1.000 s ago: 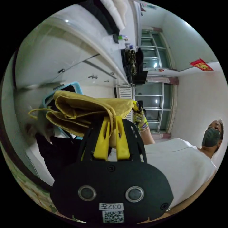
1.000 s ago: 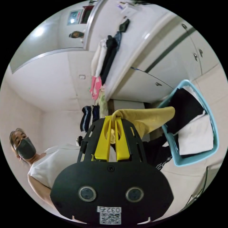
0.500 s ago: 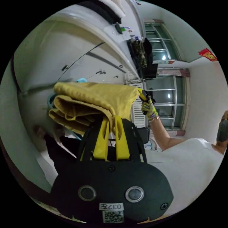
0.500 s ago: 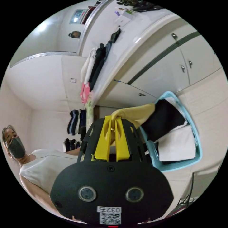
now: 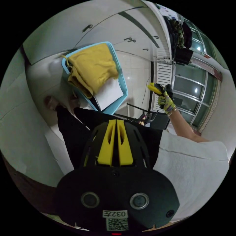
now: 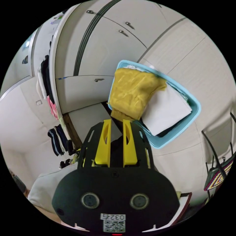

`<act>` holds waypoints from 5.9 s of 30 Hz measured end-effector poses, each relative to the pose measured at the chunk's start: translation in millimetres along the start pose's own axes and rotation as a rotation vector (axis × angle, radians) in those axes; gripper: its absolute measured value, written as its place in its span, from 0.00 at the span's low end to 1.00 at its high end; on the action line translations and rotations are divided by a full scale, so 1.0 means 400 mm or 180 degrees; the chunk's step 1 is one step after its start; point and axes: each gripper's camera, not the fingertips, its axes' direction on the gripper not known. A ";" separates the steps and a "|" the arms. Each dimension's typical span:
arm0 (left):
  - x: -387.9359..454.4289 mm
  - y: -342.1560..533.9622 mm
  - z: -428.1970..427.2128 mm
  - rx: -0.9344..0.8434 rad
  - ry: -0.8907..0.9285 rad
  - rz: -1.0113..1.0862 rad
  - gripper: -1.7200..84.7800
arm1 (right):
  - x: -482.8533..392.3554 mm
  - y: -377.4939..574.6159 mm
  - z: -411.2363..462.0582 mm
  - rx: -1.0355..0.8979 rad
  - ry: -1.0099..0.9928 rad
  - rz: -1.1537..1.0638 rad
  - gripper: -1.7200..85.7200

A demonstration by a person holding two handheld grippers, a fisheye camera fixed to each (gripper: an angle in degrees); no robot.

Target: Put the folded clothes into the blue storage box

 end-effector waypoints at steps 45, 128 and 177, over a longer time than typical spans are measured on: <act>0.445 1.414 -0.905 0.5435 -0.1463 -0.1590 0.17 | -1.500 0.633 0.597 -0.1743 -0.0200 -0.4132 0.17; 0.353 -0.239 -0.053 -0.0313 0.0232 0.1300 0.03 | -0.235 0.100 -0.142 0.0000 0.0156 -0.1060 0.07; 0.014 1.341 -0.784 0.5465 -0.0343 -0.1248 0.08 | -1.345 0.466 0.566 -0.1613 -0.0493 -0.3920 0.16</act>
